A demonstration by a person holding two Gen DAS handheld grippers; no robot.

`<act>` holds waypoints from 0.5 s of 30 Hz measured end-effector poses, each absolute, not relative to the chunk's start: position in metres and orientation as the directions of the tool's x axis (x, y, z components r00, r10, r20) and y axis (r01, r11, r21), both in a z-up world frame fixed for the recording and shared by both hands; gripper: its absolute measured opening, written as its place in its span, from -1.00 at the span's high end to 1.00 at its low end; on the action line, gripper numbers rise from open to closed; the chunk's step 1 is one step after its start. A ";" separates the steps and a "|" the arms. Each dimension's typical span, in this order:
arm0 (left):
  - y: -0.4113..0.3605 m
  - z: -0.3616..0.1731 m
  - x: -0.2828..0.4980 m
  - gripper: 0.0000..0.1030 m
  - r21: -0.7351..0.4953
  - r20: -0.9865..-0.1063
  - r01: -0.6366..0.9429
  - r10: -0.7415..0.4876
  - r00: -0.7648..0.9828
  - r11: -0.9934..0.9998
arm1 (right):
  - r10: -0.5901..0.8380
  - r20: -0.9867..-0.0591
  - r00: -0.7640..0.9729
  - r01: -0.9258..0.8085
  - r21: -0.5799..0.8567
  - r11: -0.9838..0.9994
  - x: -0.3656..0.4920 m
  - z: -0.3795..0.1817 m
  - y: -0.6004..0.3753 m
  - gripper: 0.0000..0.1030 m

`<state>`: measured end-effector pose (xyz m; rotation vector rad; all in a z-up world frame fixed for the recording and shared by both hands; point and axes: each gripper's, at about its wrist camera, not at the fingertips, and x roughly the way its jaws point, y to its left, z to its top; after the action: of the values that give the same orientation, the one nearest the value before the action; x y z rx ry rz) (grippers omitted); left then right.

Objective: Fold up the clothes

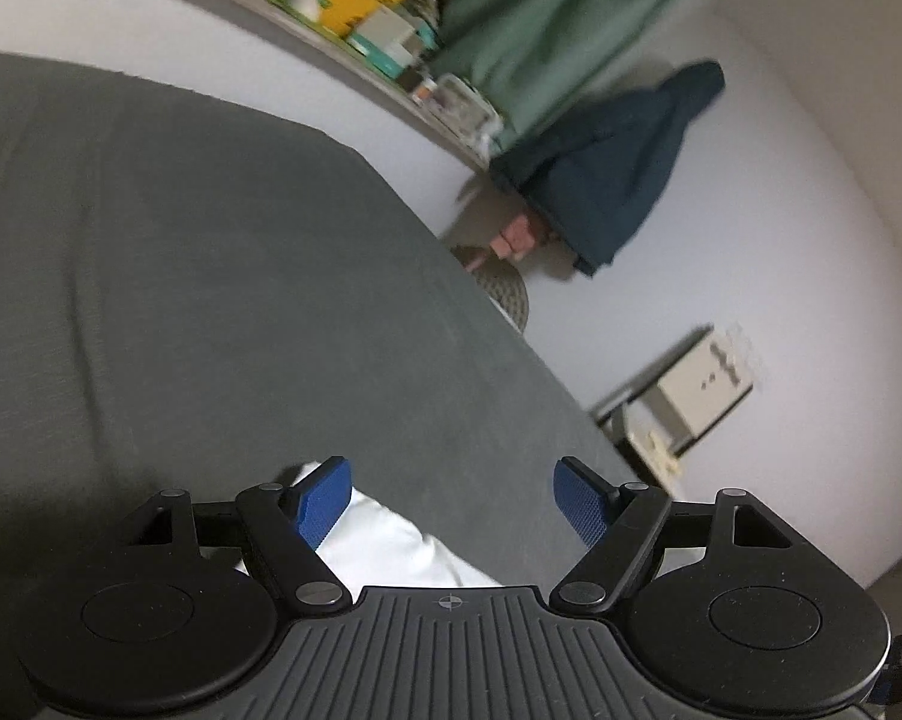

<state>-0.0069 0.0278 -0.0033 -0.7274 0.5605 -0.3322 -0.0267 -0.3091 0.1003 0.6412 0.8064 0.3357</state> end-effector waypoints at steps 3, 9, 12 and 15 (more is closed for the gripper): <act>0.033 -0.008 -0.004 -0.49 -0.736 -0.333 0.087 -0.471 0.817 0.672 | 0.495 -0.635 0.593 -0.043 0.589 0.807 0.006 0.101 -0.277 0.70; 0.043 -0.021 0.004 -0.49 -0.762 -0.320 0.049 -0.442 0.838 0.646 | 0.448 -0.747 0.491 -0.050 0.489 0.871 0.057 0.076 -0.216 0.70; 0.047 -0.032 0.009 -0.49 -0.775 -0.325 0.021 -0.426 0.844 0.632 | 0.421 -0.795 0.437 -0.052 0.445 0.894 0.082 0.056 -0.186 0.70; 0.046 -0.040 0.015 -0.49 -0.772 -0.341 0.000 -0.414 0.844 0.635 | 0.428 -0.814 0.393 -0.039 0.450 0.892 0.100 0.036 -0.164 0.80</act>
<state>0.0151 0.0463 -0.0404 -0.8579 0.5285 -0.2496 0.1004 -0.1643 0.0361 0.3904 1.1347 0.3057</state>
